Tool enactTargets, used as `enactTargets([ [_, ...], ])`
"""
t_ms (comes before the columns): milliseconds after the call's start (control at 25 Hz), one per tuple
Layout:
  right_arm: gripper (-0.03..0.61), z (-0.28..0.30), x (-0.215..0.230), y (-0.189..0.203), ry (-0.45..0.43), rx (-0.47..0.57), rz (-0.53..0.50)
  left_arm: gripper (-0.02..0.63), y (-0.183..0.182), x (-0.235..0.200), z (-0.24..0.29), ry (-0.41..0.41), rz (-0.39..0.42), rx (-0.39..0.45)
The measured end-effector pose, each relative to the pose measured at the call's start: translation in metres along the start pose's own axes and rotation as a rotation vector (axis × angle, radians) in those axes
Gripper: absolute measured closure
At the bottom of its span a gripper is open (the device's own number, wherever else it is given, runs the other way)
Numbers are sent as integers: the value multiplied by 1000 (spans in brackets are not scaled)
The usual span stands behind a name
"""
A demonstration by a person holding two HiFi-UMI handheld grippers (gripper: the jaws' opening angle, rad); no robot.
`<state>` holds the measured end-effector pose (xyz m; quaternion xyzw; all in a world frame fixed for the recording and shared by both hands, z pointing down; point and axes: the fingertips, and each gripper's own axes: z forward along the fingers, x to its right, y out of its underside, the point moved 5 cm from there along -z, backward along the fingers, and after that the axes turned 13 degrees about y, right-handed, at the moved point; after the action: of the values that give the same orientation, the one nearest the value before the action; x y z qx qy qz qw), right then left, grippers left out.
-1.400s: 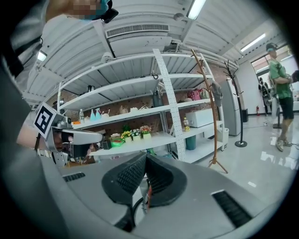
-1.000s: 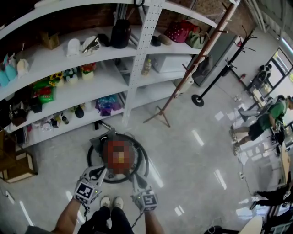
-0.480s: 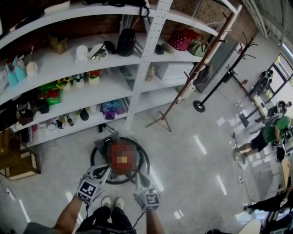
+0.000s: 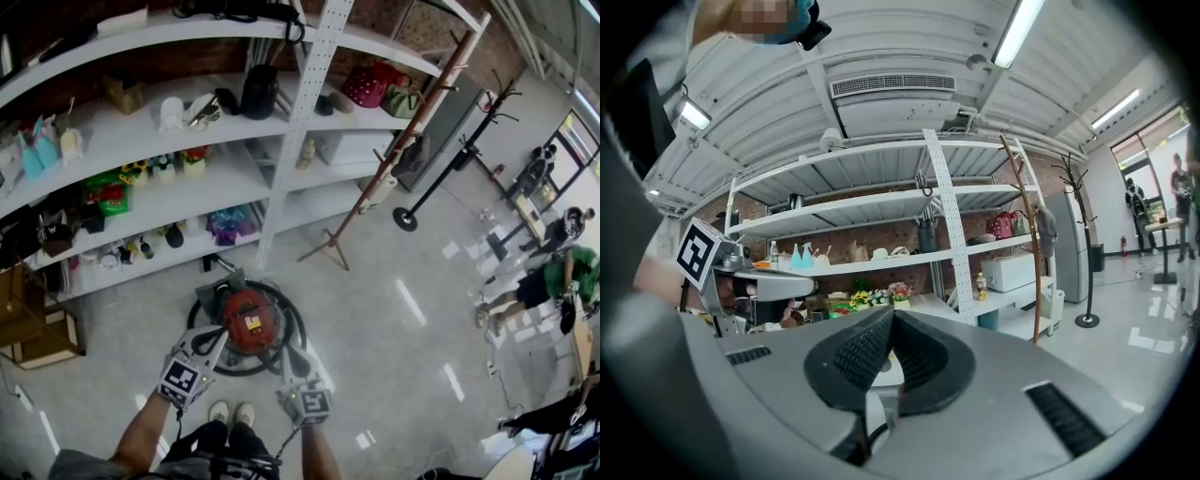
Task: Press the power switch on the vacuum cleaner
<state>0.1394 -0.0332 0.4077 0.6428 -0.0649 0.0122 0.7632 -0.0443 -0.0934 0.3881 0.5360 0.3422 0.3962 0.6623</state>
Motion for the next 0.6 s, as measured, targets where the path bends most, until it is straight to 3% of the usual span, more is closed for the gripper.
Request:
enactTargets([
  [600,568,-19,7,-38,32,52,-16,606,-32,7,-4,11,62,28],
])
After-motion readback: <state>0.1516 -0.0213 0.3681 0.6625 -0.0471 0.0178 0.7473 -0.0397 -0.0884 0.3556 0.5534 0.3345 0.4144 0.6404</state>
